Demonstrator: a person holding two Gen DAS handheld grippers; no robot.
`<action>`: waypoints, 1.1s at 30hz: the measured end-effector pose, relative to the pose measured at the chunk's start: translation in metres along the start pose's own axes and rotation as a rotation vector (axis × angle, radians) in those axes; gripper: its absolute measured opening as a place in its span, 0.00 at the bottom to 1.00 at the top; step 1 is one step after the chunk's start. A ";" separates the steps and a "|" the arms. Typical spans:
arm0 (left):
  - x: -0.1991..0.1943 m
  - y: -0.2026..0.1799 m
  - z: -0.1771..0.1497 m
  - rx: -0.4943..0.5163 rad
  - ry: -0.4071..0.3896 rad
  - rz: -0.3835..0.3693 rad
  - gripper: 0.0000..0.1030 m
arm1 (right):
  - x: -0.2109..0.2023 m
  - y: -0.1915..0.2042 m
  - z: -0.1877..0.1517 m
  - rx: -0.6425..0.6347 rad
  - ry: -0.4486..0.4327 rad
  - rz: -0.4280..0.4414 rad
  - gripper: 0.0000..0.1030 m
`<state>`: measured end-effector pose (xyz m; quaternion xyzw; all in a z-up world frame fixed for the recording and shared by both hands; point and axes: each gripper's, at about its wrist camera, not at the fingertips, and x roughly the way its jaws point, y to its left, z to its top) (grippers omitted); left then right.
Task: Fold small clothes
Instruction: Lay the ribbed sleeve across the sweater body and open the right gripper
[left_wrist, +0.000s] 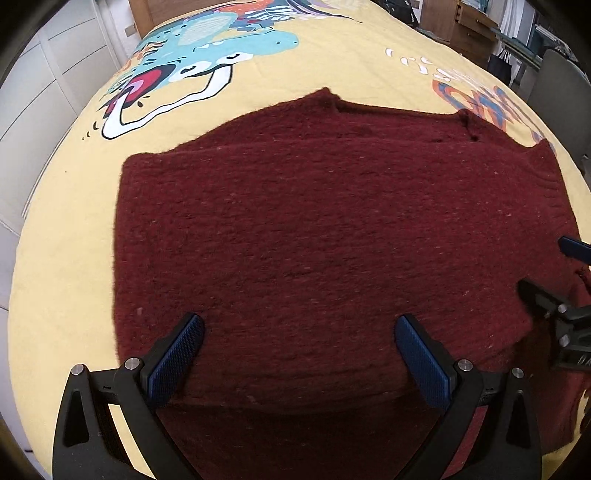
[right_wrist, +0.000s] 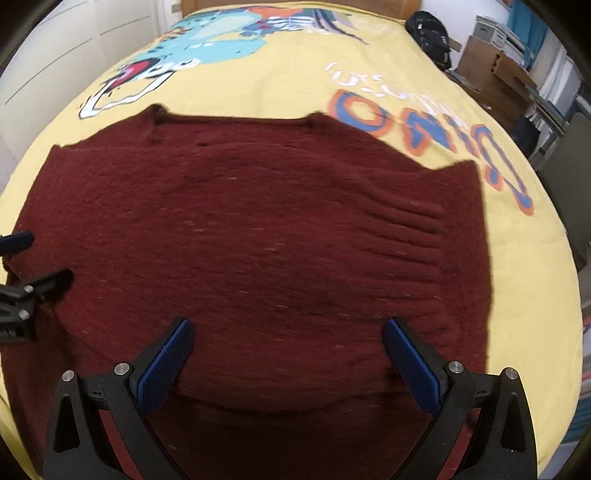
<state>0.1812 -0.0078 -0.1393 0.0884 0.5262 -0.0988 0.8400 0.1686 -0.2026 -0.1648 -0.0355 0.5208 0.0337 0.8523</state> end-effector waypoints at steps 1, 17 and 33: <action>0.000 0.004 -0.001 -0.002 -0.003 0.004 0.99 | -0.001 -0.009 -0.002 0.011 -0.002 -0.012 0.99; 0.003 0.024 -0.008 -0.055 0.000 0.012 0.99 | 0.006 -0.070 -0.022 0.191 0.019 0.018 1.00; -0.060 0.024 -0.025 -0.103 0.007 0.001 0.99 | -0.051 -0.058 -0.034 0.173 0.038 0.031 1.00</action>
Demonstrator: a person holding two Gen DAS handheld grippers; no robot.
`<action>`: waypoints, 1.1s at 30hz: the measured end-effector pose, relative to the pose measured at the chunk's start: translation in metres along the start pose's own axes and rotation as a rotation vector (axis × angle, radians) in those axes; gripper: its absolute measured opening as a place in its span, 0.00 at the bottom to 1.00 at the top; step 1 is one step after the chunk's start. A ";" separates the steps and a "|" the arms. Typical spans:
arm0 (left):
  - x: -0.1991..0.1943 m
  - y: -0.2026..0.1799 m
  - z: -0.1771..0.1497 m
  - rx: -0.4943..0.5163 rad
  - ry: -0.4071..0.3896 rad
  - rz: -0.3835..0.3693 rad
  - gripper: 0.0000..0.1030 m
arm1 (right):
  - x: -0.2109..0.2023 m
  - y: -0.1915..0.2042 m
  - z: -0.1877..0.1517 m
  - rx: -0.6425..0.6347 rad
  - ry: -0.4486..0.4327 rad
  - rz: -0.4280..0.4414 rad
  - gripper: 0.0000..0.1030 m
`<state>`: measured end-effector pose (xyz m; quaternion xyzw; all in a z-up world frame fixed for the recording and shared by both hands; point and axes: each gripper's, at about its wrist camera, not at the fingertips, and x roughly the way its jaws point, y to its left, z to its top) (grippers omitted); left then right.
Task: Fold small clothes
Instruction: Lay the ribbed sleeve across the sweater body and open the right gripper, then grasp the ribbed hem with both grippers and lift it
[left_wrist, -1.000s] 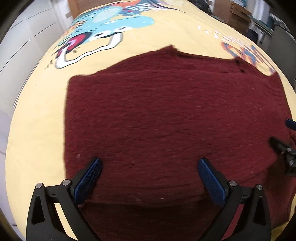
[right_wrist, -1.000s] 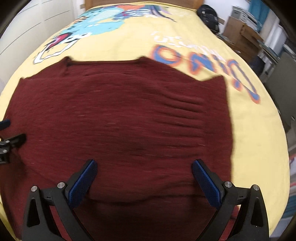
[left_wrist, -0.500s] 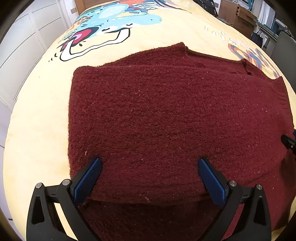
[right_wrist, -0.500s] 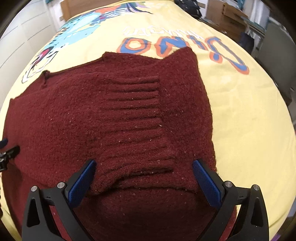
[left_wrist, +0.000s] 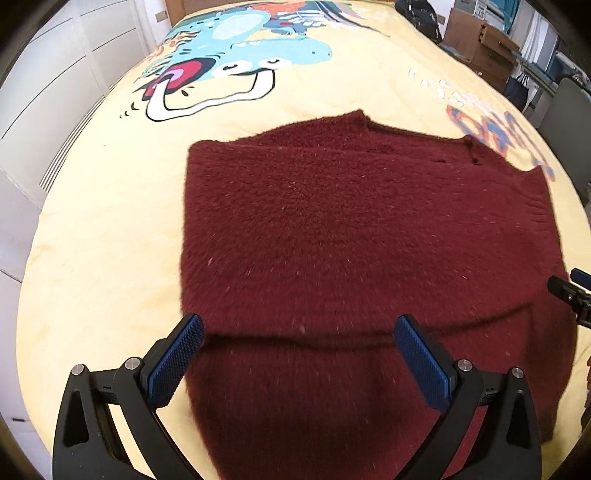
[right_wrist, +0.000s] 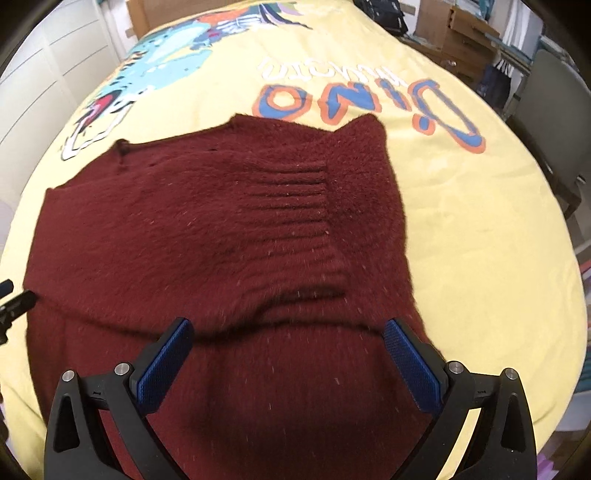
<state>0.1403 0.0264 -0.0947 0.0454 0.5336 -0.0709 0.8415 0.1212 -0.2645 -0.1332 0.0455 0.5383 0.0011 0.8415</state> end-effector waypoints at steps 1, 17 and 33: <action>-0.006 0.001 -0.004 -0.005 -0.002 -0.008 0.99 | -0.006 -0.002 -0.005 -0.002 -0.010 -0.006 1.00; -0.048 0.021 -0.091 -0.076 0.027 -0.014 0.99 | -0.064 -0.041 -0.108 -0.014 -0.015 -0.069 1.00; -0.031 0.030 -0.165 -0.106 0.147 -0.017 0.99 | -0.058 -0.059 -0.152 0.051 0.086 -0.043 1.00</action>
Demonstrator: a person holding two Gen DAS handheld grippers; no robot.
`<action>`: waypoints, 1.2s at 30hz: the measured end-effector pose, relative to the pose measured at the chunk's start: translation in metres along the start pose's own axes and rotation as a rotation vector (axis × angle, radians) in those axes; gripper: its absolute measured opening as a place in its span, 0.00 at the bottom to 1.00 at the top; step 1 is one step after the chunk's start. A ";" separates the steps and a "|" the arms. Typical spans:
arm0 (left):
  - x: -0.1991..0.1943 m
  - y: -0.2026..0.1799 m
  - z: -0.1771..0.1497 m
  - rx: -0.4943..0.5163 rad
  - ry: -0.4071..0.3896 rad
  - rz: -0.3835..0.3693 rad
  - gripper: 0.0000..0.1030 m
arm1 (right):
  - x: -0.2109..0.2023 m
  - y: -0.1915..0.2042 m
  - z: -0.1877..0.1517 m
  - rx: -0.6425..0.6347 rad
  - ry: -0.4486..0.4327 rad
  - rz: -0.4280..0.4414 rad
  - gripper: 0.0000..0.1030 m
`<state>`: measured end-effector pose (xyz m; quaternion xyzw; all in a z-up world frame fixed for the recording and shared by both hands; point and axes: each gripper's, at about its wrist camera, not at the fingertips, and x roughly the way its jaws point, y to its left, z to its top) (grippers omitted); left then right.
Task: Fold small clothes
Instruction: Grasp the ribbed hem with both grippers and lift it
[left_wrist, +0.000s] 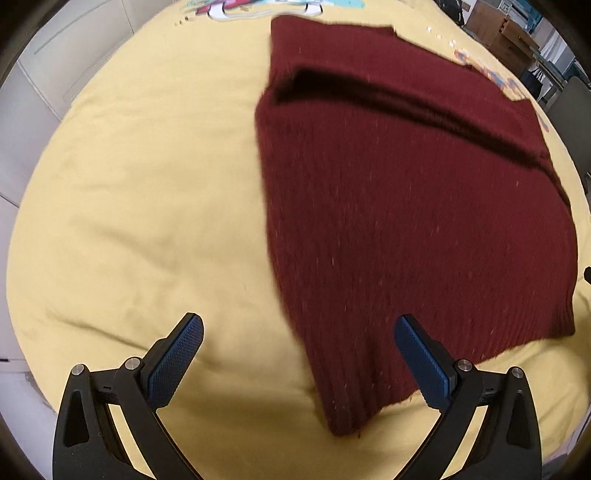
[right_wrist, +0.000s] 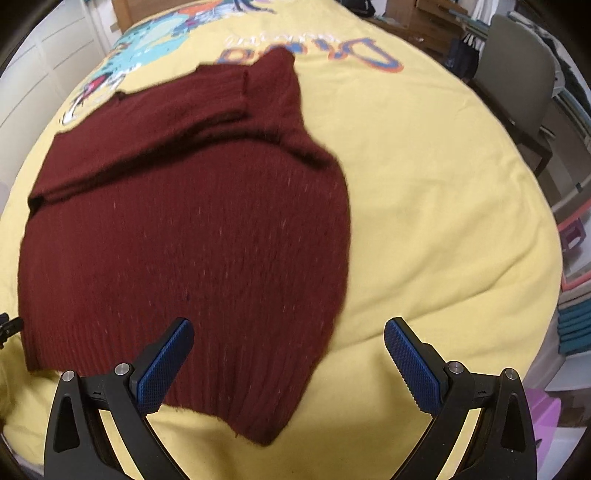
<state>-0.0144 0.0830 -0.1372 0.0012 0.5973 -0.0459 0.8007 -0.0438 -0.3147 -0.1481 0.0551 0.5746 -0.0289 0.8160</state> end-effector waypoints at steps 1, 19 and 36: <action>0.004 0.000 -0.003 -0.003 0.012 -0.007 0.99 | 0.004 0.001 -0.004 0.003 0.019 0.011 1.00; 0.027 -0.029 -0.014 0.090 0.124 -0.182 0.10 | 0.043 0.006 -0.025 0.029 0.247 0.199 0.15; -0.070 -0.016 0.070 0.026 -0.119 -0.286 0.09 | -0.047 0.015 0.083 -0.024 -0.064 0.328 0.12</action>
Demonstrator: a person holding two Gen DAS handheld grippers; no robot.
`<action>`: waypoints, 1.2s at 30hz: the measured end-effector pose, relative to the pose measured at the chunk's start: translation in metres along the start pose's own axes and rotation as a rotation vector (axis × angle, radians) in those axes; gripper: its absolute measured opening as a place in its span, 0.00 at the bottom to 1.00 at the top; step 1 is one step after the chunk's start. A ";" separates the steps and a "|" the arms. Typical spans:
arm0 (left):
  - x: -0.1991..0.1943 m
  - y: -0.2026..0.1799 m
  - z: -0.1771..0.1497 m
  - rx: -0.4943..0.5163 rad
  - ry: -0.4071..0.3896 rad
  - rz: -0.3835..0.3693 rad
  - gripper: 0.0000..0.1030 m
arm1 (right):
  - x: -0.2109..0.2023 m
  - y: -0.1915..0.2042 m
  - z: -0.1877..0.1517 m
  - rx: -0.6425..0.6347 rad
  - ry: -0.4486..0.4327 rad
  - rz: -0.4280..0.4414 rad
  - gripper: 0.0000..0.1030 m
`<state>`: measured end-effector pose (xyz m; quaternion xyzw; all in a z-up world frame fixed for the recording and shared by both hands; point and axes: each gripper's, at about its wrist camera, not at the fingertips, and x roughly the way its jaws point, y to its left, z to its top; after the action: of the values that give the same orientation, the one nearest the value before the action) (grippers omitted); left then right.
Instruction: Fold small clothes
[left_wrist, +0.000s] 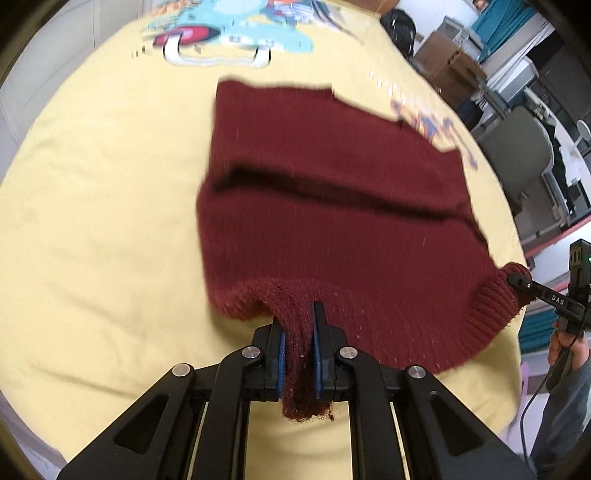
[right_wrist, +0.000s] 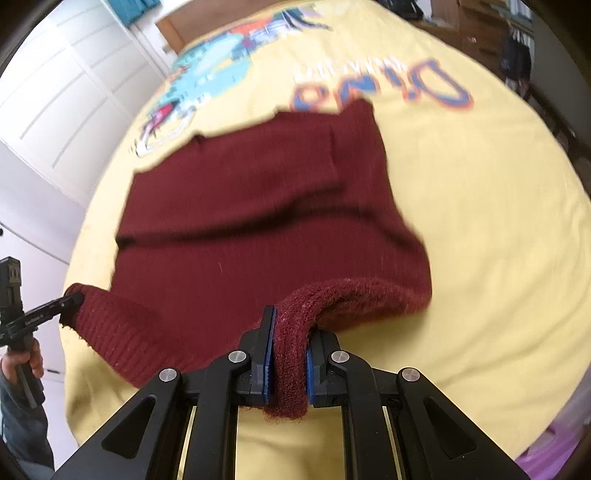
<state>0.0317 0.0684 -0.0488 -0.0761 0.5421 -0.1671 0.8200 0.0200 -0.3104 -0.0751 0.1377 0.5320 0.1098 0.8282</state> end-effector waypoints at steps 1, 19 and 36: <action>-0.003 -0.002 0.013 0.001 -0.019 0.004 0.09 | -0.001 0.003 0.007 -0.004 -0.015 0.001 0.12; -0.004 0.044 0.151 -0.008 -0.129 0.101 0.09 | 0.030 0.004 0.178 -0.012 -0.122 -0.114 0.12; 0.083 0.056 0.179 -0.058 0.078 0.278 0.22 | 0.103 -0.010 0.190 0.016 -0.015 -0.256 0.69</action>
<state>0.2353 0.0810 -0.0661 -0.0176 0.5835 -0.0390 0.8110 0.2359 -0.3069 -0.0911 0.0760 0.5400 -0.0021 0.8382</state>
